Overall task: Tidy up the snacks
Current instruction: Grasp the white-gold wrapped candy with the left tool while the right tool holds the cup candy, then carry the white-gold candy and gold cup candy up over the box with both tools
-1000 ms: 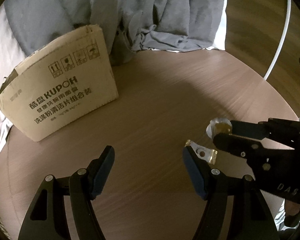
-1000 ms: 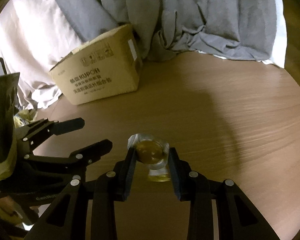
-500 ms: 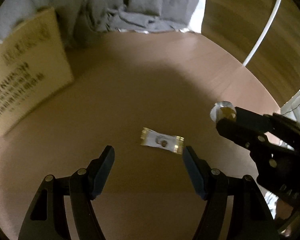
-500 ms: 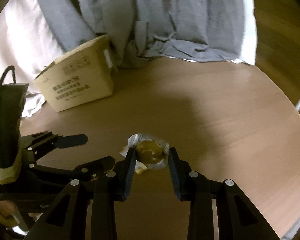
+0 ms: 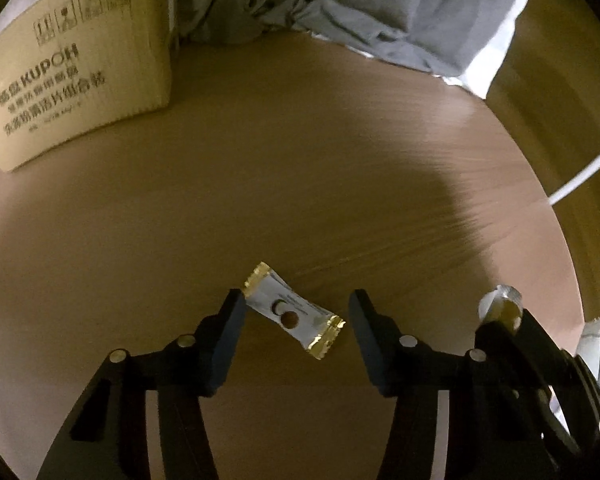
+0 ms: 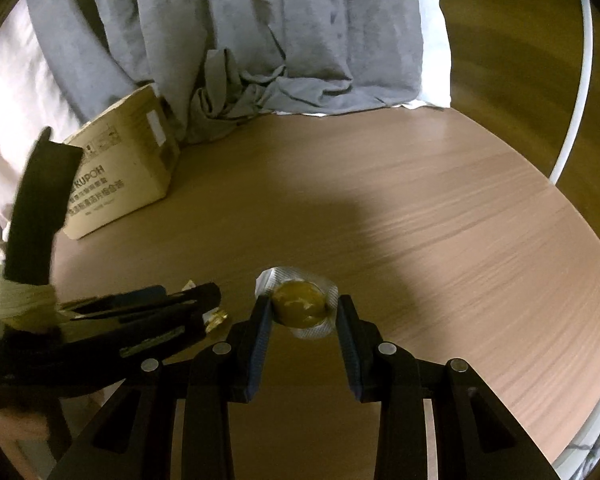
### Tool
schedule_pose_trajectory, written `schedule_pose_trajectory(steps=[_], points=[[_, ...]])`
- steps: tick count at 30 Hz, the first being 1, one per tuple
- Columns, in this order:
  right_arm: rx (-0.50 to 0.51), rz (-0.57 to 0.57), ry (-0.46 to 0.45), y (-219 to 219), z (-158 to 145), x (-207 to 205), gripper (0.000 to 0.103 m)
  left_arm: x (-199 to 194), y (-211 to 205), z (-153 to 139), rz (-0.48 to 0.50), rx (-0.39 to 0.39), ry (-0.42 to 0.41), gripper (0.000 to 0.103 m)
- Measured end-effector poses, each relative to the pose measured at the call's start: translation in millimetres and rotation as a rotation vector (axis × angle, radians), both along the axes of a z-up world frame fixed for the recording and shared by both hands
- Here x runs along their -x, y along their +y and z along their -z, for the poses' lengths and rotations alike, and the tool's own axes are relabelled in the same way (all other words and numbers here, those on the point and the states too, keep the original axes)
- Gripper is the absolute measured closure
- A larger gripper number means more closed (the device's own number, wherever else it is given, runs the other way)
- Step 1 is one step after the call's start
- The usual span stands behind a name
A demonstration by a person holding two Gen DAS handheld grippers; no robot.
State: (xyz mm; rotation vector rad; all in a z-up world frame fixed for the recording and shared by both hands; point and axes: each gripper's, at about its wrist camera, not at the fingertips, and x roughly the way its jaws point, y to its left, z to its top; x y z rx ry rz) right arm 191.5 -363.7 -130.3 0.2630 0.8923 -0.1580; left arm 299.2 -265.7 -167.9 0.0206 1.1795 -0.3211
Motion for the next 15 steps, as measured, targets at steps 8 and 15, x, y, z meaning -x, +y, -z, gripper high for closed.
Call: schedule_pose_trajectory(steps=[8, 15], points=[[-0.023, -0.016, -0.001, -6.5, 2.1, -2.2, 0.069, 2.6, -2.7, 6.2, -0.007, -0.029, -0.020, 0.083], [-0.043, -0.035, -0.004, -6.0, 3.4, -4.2, 0.069, 9.2, 4.6, -2.9, 0.053, -0.007, -0.067, 0.084]])
